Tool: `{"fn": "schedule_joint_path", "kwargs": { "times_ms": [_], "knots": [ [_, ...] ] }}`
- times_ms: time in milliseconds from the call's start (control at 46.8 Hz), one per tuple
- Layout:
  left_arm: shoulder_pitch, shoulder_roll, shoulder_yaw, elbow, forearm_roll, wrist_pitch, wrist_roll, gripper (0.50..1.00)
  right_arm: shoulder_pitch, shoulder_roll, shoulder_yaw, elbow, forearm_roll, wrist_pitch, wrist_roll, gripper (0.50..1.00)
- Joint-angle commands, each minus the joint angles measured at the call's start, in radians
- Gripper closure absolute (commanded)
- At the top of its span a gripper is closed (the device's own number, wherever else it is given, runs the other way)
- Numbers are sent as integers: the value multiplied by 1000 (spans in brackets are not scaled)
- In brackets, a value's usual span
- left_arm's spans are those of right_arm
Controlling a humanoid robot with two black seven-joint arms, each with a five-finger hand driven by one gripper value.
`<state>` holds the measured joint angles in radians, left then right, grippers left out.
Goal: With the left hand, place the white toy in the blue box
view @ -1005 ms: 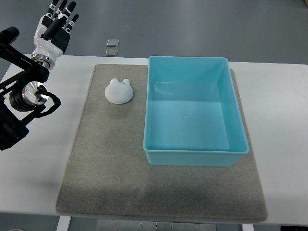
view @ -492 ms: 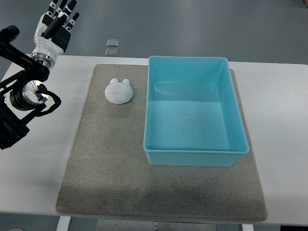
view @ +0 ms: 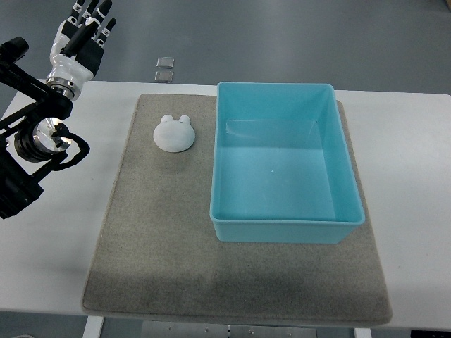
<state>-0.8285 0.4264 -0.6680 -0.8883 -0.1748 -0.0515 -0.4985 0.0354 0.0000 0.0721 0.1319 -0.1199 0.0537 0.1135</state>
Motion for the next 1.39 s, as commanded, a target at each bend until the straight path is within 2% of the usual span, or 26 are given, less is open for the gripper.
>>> {"fn": "schedule_joint_path", "kwargs": {
  "times_ms": [0,962,1112,1368],
  "knots": [
    [0,0,-1,0,0,-1,0,504,0,0,0,0,0,0,0,564],
    [-1,6,14,5,14,-19,3,504,0,0,0,0,0,0,0,564],
    [-21,26,27,5,178,-17,3,504,0,0,0,0,0,0,0,564],
    [-18,57,30,6,633,-1,-2,506,0,0,0,0,0,0,0,564]
  ]
}}
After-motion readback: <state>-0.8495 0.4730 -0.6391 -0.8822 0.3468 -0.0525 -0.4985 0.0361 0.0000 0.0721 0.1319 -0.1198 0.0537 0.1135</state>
